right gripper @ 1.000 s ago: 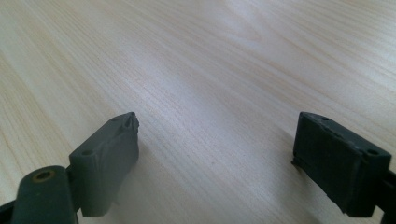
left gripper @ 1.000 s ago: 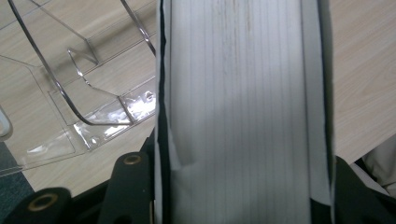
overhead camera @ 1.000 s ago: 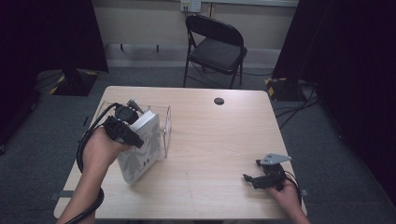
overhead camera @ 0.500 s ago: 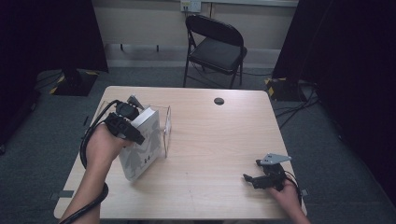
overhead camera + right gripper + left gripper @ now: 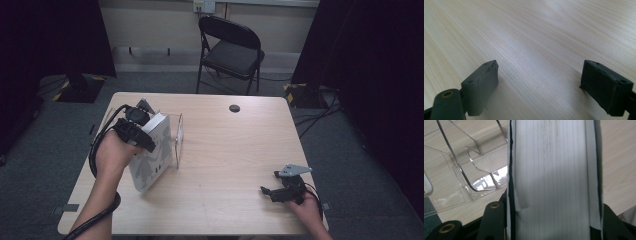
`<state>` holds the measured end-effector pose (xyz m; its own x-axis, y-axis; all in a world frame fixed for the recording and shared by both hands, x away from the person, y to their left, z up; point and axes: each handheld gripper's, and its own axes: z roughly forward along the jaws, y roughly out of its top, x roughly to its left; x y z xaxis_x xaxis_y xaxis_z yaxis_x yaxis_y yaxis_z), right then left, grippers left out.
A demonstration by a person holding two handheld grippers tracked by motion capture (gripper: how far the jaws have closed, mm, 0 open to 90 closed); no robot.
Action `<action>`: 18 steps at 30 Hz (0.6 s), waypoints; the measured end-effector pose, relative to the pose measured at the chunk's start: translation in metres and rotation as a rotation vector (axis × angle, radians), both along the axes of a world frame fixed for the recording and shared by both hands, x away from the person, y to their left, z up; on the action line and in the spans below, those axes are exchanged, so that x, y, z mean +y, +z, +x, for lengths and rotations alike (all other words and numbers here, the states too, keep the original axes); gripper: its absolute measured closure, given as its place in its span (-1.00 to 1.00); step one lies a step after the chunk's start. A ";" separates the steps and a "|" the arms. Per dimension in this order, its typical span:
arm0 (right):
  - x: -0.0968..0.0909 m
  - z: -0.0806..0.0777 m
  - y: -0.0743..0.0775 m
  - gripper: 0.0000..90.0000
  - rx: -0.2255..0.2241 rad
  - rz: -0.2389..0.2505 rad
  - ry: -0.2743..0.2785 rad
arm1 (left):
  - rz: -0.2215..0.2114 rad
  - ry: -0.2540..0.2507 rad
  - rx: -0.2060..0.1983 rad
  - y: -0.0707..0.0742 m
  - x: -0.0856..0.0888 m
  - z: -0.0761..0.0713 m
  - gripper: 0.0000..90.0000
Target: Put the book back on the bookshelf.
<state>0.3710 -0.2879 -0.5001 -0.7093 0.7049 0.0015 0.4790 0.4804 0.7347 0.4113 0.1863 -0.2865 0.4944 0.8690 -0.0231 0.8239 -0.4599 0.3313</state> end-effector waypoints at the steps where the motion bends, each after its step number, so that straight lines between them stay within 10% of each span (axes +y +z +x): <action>1: 0.000 0.000 0.000 -0.70 0.000 0.000 0.000 | -0.001 -0.010 -0.002 0.000 0.000 0.000 0.18; 18: 0.000 0.000 0.000 -0.70 0.001 -0.001 0.000 | -0.017 0.076 0.001 -0.004 -0.008 0.008 0.18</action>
<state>0.3711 -0.2880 -0.5001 -0.7096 0.7046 0.0012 0.4792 0.4815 0.7338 0.4196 0.1785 -0.2906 0.4268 0.9035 -0.0386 0.8565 -0.3901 0.3381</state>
